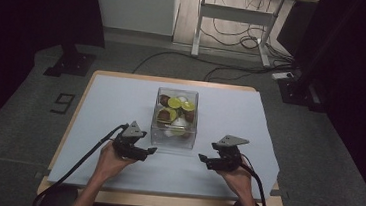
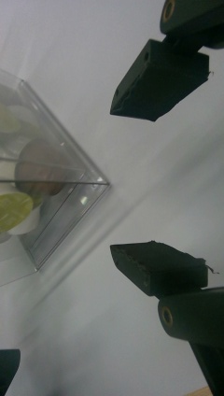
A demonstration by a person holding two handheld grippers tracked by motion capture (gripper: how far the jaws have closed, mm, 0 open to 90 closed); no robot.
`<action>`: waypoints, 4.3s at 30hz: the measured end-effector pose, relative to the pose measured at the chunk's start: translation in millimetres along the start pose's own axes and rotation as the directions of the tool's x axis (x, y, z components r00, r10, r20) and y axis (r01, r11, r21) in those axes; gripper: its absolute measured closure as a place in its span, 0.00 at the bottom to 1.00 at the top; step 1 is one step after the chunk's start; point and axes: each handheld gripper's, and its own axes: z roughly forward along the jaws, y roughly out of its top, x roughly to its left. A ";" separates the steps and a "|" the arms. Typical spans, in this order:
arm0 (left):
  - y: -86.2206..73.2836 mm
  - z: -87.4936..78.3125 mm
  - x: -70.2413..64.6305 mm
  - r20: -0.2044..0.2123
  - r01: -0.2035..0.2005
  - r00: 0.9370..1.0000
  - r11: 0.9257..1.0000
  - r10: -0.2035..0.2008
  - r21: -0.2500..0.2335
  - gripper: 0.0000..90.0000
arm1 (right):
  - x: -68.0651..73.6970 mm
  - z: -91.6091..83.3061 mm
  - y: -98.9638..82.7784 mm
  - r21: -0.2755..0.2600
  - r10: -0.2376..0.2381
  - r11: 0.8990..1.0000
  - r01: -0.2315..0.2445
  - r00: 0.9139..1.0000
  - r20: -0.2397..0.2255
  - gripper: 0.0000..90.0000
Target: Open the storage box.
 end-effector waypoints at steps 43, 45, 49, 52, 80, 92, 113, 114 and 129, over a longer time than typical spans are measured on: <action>28.4 16.2 2.6 0.051 0.023 0.998 1.000 -0.023 -0.013 0.57 | 23.8 33.0 43.3 -0.012 -0.045 0.999 0.045 0.998 -0.050 0.71; 28.8 17.0 3.2 0.048 0.026 0.999 1.000 -0.026 -0.014 0.57 | 24.1 35.1 44.7 -0.013 -0.043 0.999 0.043 0.998 -0.051 0.72; 30.3 19.5 3.9 0.051 0.027 0.998 1.000 -0.026 -0.007 0.59 | 25.2 39.6 47.3 -0.010 -0.040 0.999 0.039 0.998 -0.044 0.74; 32.2 22.2 4.0 0.056 0.022 0.998 1.000 -0.022 0.001 0.60 | 25.7 42.4 49.5 -0.007 -0.044 0.999 0.044 0.998 -0.037 0.75; 35.3 34.5 5.3 0.060 0.044 0.997 0.999 -0.043 -0.021 0.77 | 28.4 58.7 59.3 -0.028 -0.026 0.999 0.025 1.000 -0.012 0.85; 34.9 36.4 6.5 0.058 0.050 0.997 0.998 -0.048 -0.029 0.82 | 28.4 61.3 59.4 -0.044 -0.027 0.999 0.026 1.000 -0.010 0.91; 34.3 36.2 4.1 0.032 0.033 0.999 0.999 -0.032 -0.038 0.88 | 27.5 60.3 59.3 -0.046 -0.033 0.998 0.032 0.999 -0.030 0.92; 34.3 36.2 4.1 0.032 0.033 0.999 0.999 -0.032 -0.038 0.88 | 27.7 60.1 59.2 -0.046 -0.035 0.998 0.033 0.999 -0.030 0.92; 29.8 31.2 -0.5 0.046 0.022 0.999 0.999 -0.020 -0.041 0.89 | 33.5 55.8 56.1 -0.043 -0.053 0.998 0.052 0.998 -0.036 0.92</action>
